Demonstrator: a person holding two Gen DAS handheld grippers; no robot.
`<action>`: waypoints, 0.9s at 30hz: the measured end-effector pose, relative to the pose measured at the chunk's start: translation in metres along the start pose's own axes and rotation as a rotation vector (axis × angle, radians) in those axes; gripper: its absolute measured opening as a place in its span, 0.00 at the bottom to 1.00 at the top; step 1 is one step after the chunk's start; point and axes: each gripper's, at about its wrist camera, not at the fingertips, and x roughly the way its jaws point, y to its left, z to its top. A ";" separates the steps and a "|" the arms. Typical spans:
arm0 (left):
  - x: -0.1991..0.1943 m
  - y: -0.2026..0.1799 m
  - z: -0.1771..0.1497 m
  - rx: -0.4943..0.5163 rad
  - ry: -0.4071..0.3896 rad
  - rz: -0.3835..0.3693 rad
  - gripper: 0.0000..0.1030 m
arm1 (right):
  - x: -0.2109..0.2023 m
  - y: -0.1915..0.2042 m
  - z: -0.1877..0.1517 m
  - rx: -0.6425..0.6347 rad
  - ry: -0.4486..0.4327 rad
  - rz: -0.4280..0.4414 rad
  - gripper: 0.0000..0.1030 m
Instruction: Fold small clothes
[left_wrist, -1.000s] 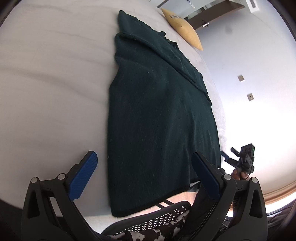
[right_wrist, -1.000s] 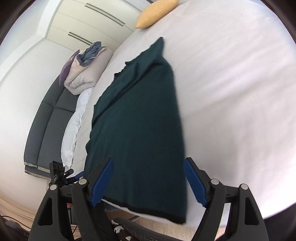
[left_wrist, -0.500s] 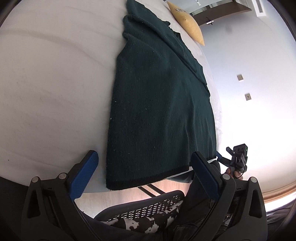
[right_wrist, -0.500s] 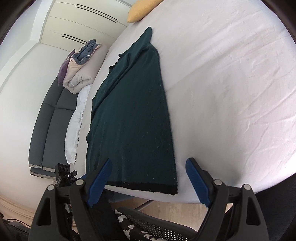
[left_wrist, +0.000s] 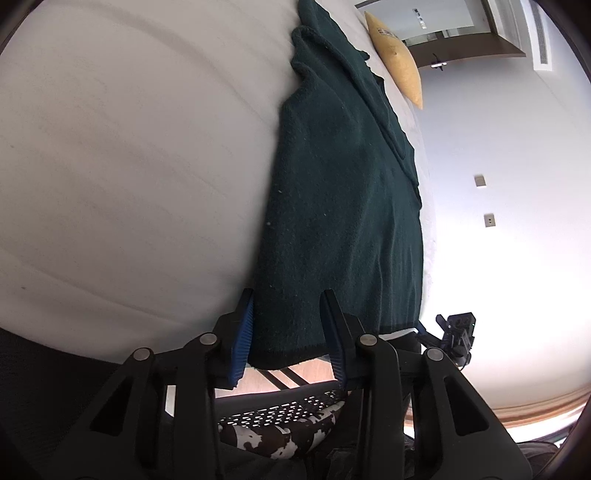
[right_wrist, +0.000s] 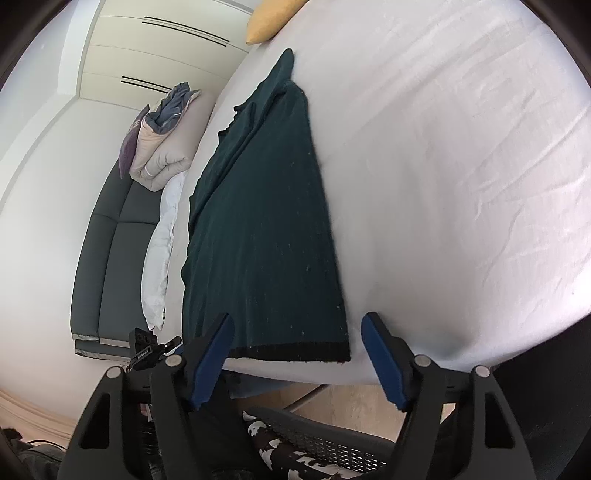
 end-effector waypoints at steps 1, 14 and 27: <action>0.002 0.001 0.001 -0.012 0.004 -0.013 0.34 | 0.000 0.000 0.000 0.001 0.001 -0.001 0.72; 0.009 -0.008 0.000 0.019 -0.009 -0.015 0.08 | 0.008 0.001 0.000 0.010 0.026 -0.004 0.60; -0.014 -0.026 0.002 0.045 -0.083 -0.126 0.06 | 0.004 0.018 -0.001 -0.069 0.004 -0.026 0.08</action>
